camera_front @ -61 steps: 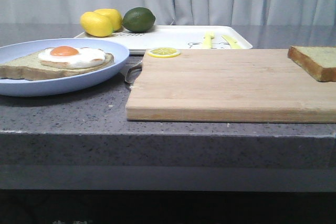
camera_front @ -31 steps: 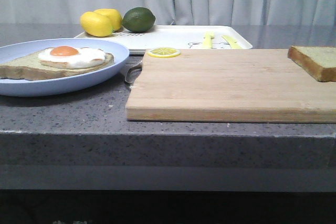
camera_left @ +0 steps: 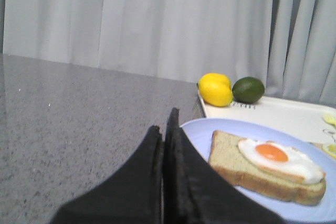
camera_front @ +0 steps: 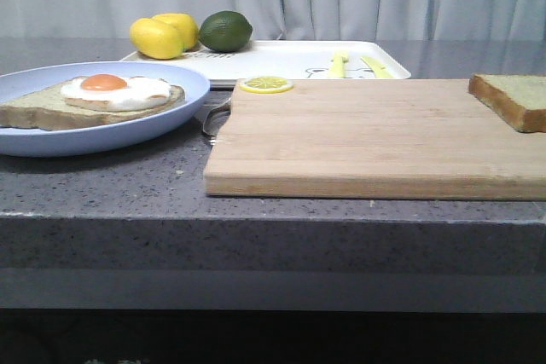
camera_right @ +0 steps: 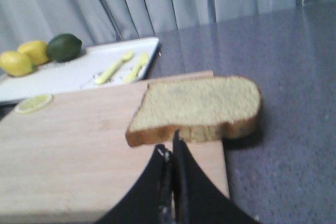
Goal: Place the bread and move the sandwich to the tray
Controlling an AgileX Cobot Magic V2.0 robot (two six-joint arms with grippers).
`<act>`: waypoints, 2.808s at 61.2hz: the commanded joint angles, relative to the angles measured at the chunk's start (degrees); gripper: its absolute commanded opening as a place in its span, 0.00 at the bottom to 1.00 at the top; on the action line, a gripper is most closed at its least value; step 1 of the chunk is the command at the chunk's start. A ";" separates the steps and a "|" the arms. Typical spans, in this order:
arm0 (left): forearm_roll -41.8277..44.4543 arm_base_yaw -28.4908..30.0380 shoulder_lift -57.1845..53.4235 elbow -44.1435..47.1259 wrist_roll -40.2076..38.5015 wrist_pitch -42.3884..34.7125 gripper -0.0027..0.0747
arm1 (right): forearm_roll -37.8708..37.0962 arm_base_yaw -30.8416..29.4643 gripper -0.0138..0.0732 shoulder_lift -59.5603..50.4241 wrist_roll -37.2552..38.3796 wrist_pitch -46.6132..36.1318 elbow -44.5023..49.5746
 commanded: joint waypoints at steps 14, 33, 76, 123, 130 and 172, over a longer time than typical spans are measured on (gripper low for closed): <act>3.97 -0.14 14.68 -19.74 -0.10 7.66 0.01 | 0.42 -0.26 0.09 16.36 -0.30 10.38 -21.74; 3.86 -0.14 32.86 -24.96 -0.10 1.95 0.01 | 0.42 -0.19 0.10 31.55 -0.30 6.28 -29.29; 3.51 -0.14 33.45 -24.63 -0.10 -0.84 0.79 | -2.13 -1.49 0.78 42.12 -0.30 12.36 -36.06; 3.51 -0.14 33.45 -24.63 -0.10 -0.84 0.79 | 23.36 -25.46 0.78 85.59 -18.65 39.61 -59.64; 3.51 -0.14 33.45 -24.63 -0.10 -0.84 0.79 | 26.62 -25.46 0.78 87.81 -21.07 39.78 -59.64; 3.51 -0.14 33.45 -24.63 -0.10 -0.84 0.79 | 29.68 -25.46 0.09 84.44 -21.64 41.39 -60.48</act>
